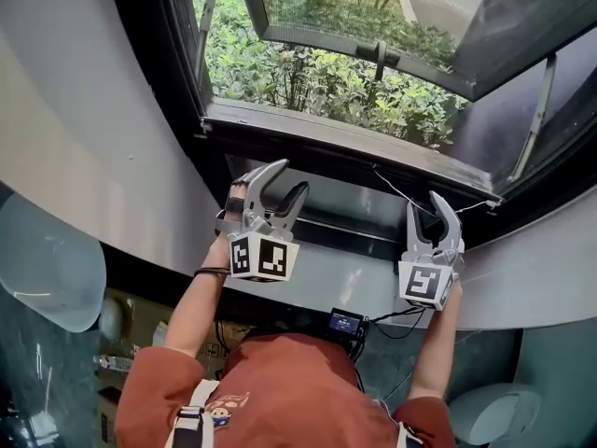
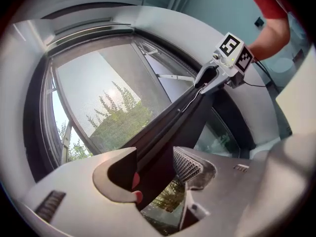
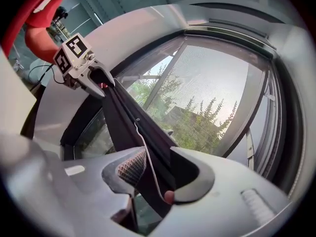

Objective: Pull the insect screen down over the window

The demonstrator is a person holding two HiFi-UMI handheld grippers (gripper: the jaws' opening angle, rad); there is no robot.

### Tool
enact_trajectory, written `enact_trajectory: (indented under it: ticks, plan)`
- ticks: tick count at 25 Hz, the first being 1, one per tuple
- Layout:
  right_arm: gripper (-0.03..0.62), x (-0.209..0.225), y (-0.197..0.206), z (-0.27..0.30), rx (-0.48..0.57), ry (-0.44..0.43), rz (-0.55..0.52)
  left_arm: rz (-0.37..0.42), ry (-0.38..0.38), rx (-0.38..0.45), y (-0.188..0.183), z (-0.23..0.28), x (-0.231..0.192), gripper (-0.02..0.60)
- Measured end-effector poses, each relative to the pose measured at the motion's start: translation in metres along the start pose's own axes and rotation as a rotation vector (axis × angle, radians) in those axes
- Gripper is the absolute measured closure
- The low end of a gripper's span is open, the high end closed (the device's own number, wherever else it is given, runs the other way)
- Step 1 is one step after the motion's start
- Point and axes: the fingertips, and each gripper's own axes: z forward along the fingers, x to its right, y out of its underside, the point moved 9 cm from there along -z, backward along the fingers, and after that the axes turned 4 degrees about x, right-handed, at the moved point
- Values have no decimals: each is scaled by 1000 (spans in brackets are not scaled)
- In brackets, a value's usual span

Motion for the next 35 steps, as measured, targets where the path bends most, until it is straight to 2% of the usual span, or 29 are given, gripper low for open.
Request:
enact_trajectory:
  ticks: [5, 13, 21, 27, 35]
  plan:
    - [434, -11, 2, -7, -12, -12, 45, -115, -2, 9, 6, -10, 14, 348]
    - [434, -35, 12, -18, 3, -28, 185, -272, -7, 12, 17, -23, 31, 348]
    - [435, -50, 22, -33, -4, -19, 337, -388, -30, -6, 29, -36, 46, 348]
    - [436, -56, 36, -52, -14, 7, 503, -494, -74, 30, 32, -52, 51, 348]
    - [436, -84, 26, -64, 60, 27, 677, -568, -32, 70, 32, -69, 70, 348]
